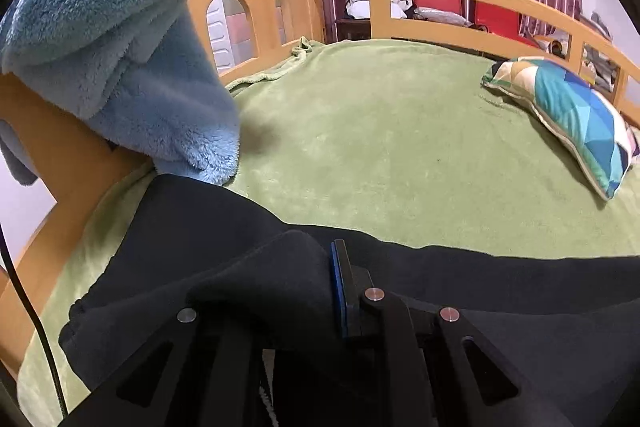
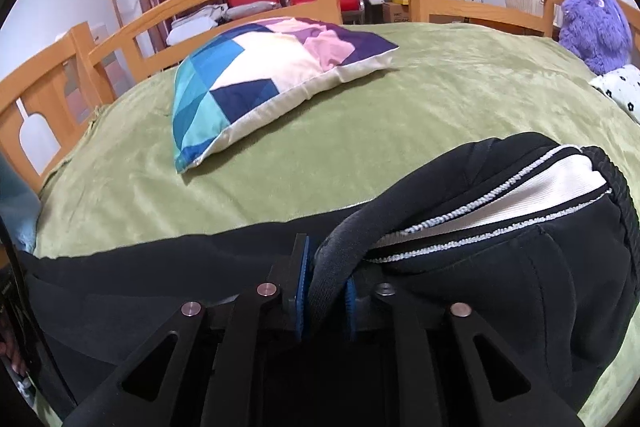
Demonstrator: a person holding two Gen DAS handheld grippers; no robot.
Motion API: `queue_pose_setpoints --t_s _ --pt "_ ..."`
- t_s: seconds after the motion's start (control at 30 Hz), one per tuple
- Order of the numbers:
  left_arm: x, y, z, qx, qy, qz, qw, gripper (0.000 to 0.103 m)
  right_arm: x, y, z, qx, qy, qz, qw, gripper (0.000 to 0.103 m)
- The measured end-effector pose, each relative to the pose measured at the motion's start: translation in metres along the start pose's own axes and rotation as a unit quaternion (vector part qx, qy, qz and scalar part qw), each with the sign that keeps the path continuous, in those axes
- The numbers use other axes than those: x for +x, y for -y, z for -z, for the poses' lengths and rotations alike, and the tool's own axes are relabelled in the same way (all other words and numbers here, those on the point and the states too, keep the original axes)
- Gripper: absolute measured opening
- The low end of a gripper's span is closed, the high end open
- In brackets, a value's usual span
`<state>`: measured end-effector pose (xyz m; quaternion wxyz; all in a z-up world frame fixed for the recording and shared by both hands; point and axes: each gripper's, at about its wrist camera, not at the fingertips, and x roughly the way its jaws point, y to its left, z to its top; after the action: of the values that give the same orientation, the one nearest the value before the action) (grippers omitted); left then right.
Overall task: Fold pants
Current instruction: 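Lift the held leg with both tools and fold it over the other leg, then open both tools and withdraw them from the folded sweatpants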
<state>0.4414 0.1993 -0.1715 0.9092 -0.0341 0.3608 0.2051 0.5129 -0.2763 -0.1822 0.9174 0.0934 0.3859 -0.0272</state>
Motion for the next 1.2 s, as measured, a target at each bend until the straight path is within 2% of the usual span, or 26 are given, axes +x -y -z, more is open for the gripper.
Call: queue_pose_setpoints --t_s 0.07,0.13,0.2,0.27,0.3,0.33,0.4,0.5,0.6,0.67,0.7,0.77,0.93,1.1,1.2 --pt "0.0 -0.002 -0.002 -0.008 -0.003 0.007 0.9999 0.013 0.0 -0.001 0.001 -0.004 0.0 -0.001 1.0 0.025" --pt "-0.001 -0.002 -0.002 -0.007 -0.004 0.007 0.9999 0.013 -0.004 -0.004 0.001 -0.008 0.009 -0.004 1.0 0.035" --pt "-0.001 -0.002 -0.002 -0.01 -0.002 0.012 0.9999 0.013 -0.008 -0.008 0.001 -0.018 0.009 -0.005 1.0 0.038" --pt "-0.002 -0.004 -0.003 -0.017 -0.001 0.023 0.9996 0.013 -0.009 -0.012 0.001 -0.027 0.005 -0.009 1.0 0.036" --pt "-0.002 -0.006 -0.003 -0.022 0.0 0.028 0.9994 0.013 -0.01 -0.012 0.001 -0.026 0.008 -0.01 1.0 0.029" --pt "-0.003 -0.008 -0.004 -0.029 0.001 0.034 0.999 0.013 -0.012 -0.012 0.002 -0.023 0.018 -0.016 0.999 0.027" --pt "-0.004 -0.011 -0.005 -0.04 -0.002 0.044 0.9982 0.013 -0.017 -0.009 0.002 -0.013 0.036 -0.032 0.999 0.027" --pt "-0.006 -0.01 -0.005 -0.041 -0.006 0.055 0.9976 0.019 -0.014 0.001 0.001 0.019 0.029 -0.06 0.998 0.032" --pt "-0.012 -0.003 -0.005 -0.024 -0.003 0.063 0.9977 0.04 -0.016 -0.002 -0.001 0.012 0.023 -0.064 0.998 0.045" --pt "-0.019 0.001 -0.005 -0.02 0.008 0.073 0.9971 0.062 -0.021 -0.006 -0.002 -0.002 0.029 -0.061 0.998 0.051" --pt "-0.023 0.003 -0.005 -0.019 0.015 0.078 0.9966 0.065 -0.026 -0.007 -0.002 -0.007 0.036 -0.055 0.998 0.055" --pt "-0.033 0.006 -0.006 -0.014 0.03 0.086 0.9958 0.069 -0.034 -0.009 -0.003 -0.009 0.048 -0.052 0.997 0.056" --pt "-0.057 0.013 -0.009 -0.002 0.061 0.084 0.9946 0.077 -0.053 -0.01 -0.007 -0.001 0.058 -0.076 0.995 0.056" --pt "-0.077 0.02 -0.009 0.01 0.062 0.088 0.9942 0.077 -0.073 -0.02 -0.005 -0.022 0.056 -0.074 0.995 0.056" --pt "-0.093 0.024 -0.003 0.032 0.058 0.082 0.9944 0.077 -0.085 -0.024 0.008 -0.043 0.049 -0.066 0.996 0.056"
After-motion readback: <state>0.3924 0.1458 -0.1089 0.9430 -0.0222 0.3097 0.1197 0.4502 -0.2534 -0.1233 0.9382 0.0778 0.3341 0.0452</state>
